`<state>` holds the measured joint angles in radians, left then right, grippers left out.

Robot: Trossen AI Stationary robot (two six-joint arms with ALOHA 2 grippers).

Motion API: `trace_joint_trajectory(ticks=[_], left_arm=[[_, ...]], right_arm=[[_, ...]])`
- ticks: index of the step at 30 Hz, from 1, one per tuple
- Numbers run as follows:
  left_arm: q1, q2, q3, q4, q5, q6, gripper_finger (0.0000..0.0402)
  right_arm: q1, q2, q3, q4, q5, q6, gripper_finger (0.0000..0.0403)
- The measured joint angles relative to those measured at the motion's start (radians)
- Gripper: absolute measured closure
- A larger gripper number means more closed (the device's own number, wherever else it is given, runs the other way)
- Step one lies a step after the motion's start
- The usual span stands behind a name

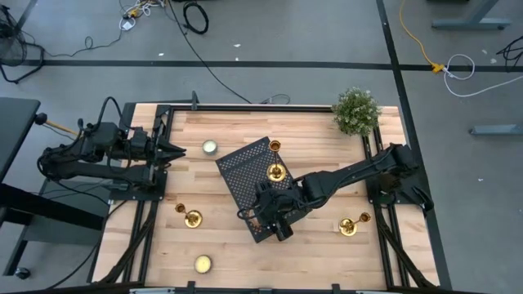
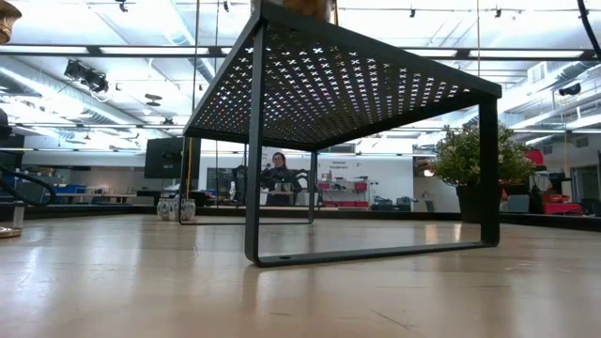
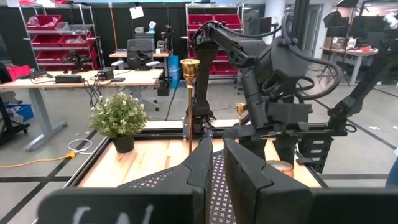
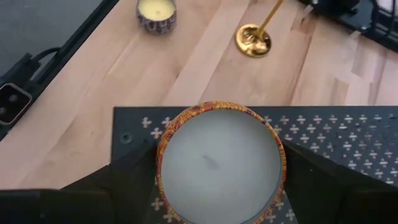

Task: Pick & Place candle stick holders
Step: Put the orange scented candle on the shelf

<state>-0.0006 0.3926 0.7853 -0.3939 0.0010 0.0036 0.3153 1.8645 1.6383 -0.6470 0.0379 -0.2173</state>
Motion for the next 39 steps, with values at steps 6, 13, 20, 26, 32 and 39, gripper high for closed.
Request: trace_joint_trajectory(ticks=[6, 13, 20, 26, 32, 39], left_arm=[[0.000, 0.000, 0.000, 0.000, 0.000, 0.000, 0.0356], [0.000, 0.000, 0.000, 0.000, 0.000, 0.000, 0.0356], [0.000, 0.000, 0.000, 0.000, 0.000, 0.000, 0.0356], [0.000, 0.000, 0.000, 0.000, 0.000, 0.000, 0.0356], [0.000, 0.000, 0.000, 0.000, 0.000, 0.000, 0.0356], [0.000, 0.000, 0.000, 0.000, 0.000, 0.000, 0.0356]], right_arm=[[-0.013, 0.000, -0.038, 0.011, 0.002, 0.001, 0.0098], [-0.013, -0.001, -0.063, 0.022, 0.002, -0.001, 0.0098], [-0.013, -0.001, -0.065, 0.044, -0.004, -0.001, 0.0098], [-0.013, -0.001, -0.065, 0.069, -0.003, -0.009, 0.0098], [-0.013, -0.001, -0.065, 0.075, -0.002, -0.009, 0.0098], [-0.015, -0.001, -0.065, 0.072, -0.001, -0.002, 0.0098]])
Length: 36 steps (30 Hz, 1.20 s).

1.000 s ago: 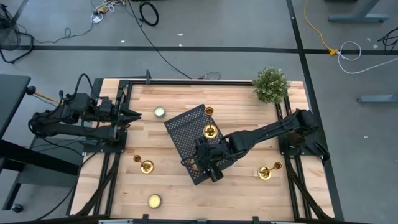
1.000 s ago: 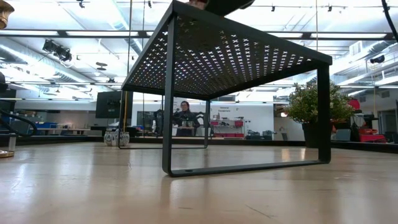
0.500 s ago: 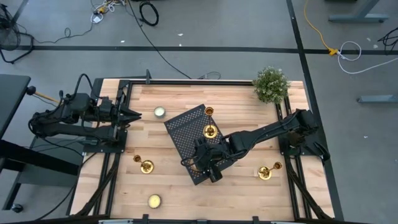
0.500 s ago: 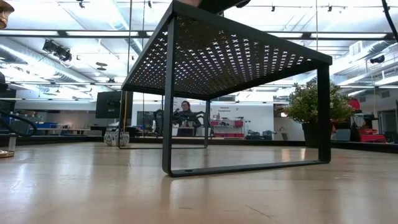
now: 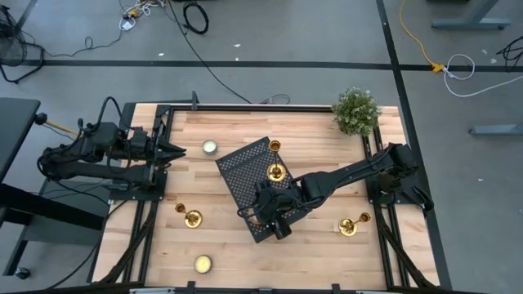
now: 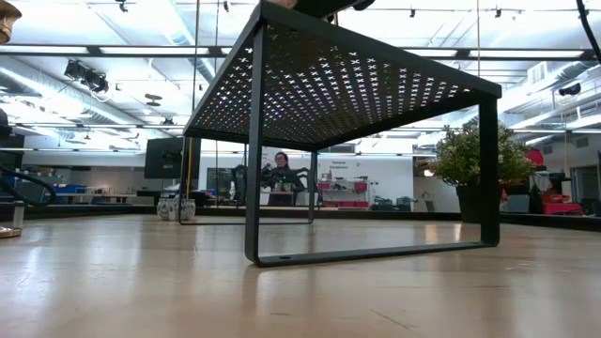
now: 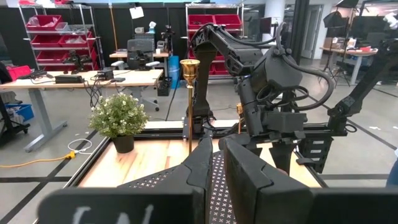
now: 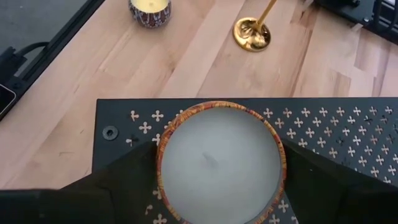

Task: Pick & Place candle stick holders
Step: Put the orange scented candle on the shelf, then put the right gold candle holder on the shelf aligned with the other candle holder

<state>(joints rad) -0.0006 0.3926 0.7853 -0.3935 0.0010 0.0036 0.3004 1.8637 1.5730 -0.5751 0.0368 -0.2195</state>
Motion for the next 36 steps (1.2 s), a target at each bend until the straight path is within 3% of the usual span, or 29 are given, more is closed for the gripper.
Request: trace_joint_trajectory(ticks=[16, 26, 36], left_arm=[[0.000, 0.000, 0.000, 0.000, 0.000, 0.000, 0.0356], [0.000, 0.000, 0.000, 0.000, 0.000, 0.000, 0.0356], [0.000, 0.000, 0.000, 0.000, 0.000, 0.000, 0.0356]], right_arm=[[-0.005, 0.000, 0.000, -0.003, 0.033, 0.001, 0.0039], [-0.008, -0.056, 0.000, -0.026, 0.032, -0.007, 0.0037], [-0.002, -0.167, 0.000, -0.161, 0.029, 0.010, 0.0037]])
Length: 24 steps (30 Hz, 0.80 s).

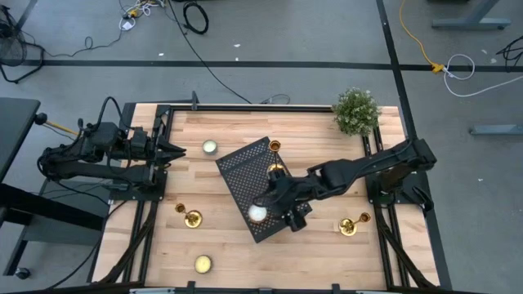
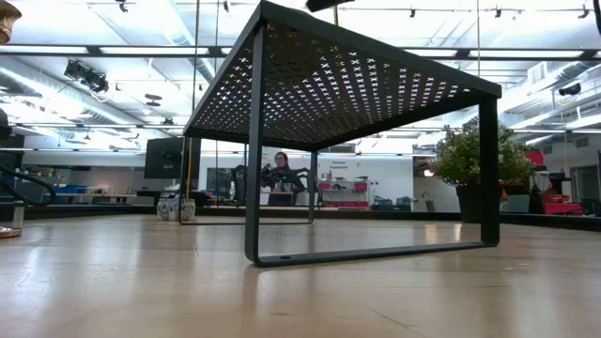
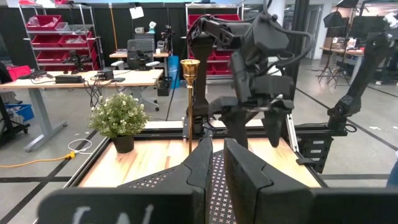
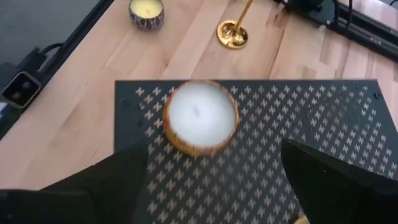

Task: Pick & Place candle stick holders
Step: Put the right gold candle holder on the shelf aligned with the other candle holder

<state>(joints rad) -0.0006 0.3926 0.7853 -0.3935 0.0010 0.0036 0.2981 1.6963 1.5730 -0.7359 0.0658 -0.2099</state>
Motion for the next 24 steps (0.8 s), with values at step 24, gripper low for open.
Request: trace_joint_trajectory(ticks=[24], left_arm=[[0.000, 0.000, 0.000, 0.000, 0.000, 0.000, 0.0356]], right_arm=[[0.000, -0.231, -0.268, -0.091, -0.003, 0.049, 0.0037]])
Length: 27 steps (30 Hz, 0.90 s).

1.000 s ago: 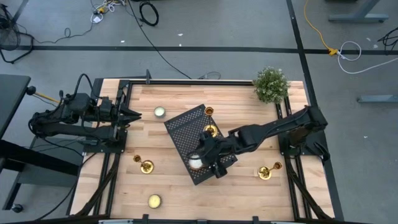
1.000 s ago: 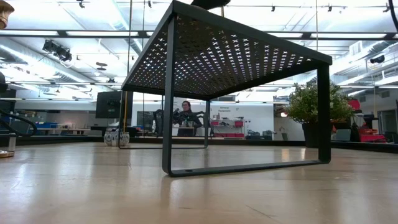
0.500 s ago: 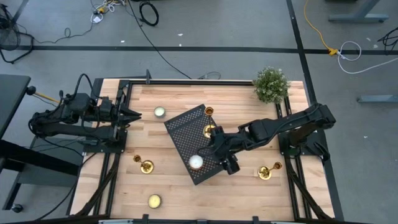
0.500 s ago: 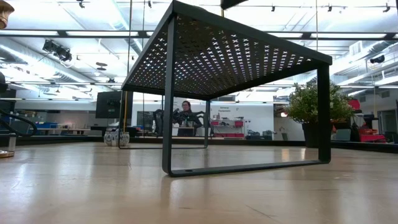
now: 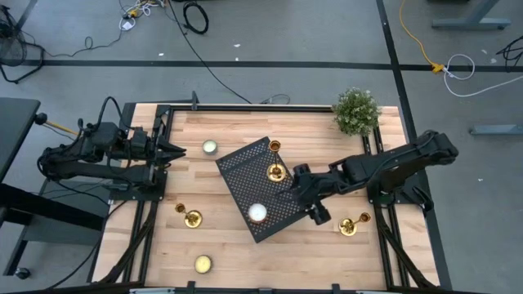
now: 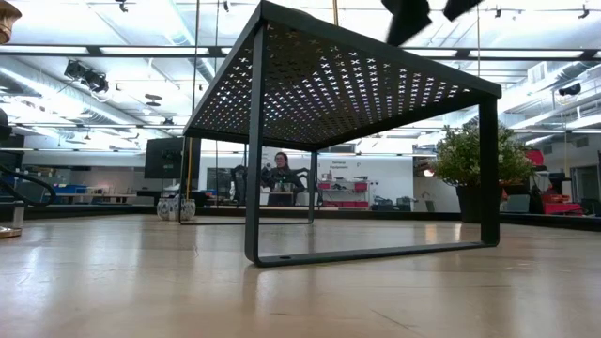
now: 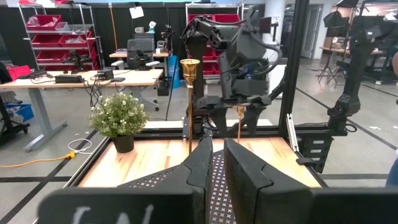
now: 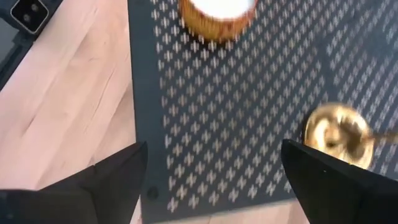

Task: Pick & Place candle stick holders
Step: Put the right gold candle holder on the shelf aligned with the other candle holder

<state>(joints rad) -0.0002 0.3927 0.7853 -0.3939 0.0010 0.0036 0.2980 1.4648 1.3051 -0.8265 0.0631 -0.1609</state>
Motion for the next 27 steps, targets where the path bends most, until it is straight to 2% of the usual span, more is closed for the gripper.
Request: trace_joint_trajectory(ticks=[15, 22, 27], left_arm=[[0.000, 0.000, 0.000, 0.000, 0.000, 0.000, 0.0356], [0.000, 0.000, 0.000, 0.000, 0.000, 0.000, 0.0356], [0.000, 0.000, 0.000, 0.000, 0.000, 0.000, 0.0356]], right_arm=[[-0.018, -0.264, -0.248, 0.023, 0.032, 0.065, 0.0037], [-0.018, -0.354, -0.314, -0.006, 0.029, 0.015, 0.0037], [-0.018, -0.401, -0.317, -0.068, 0.023, 0.050, 0.0037]])
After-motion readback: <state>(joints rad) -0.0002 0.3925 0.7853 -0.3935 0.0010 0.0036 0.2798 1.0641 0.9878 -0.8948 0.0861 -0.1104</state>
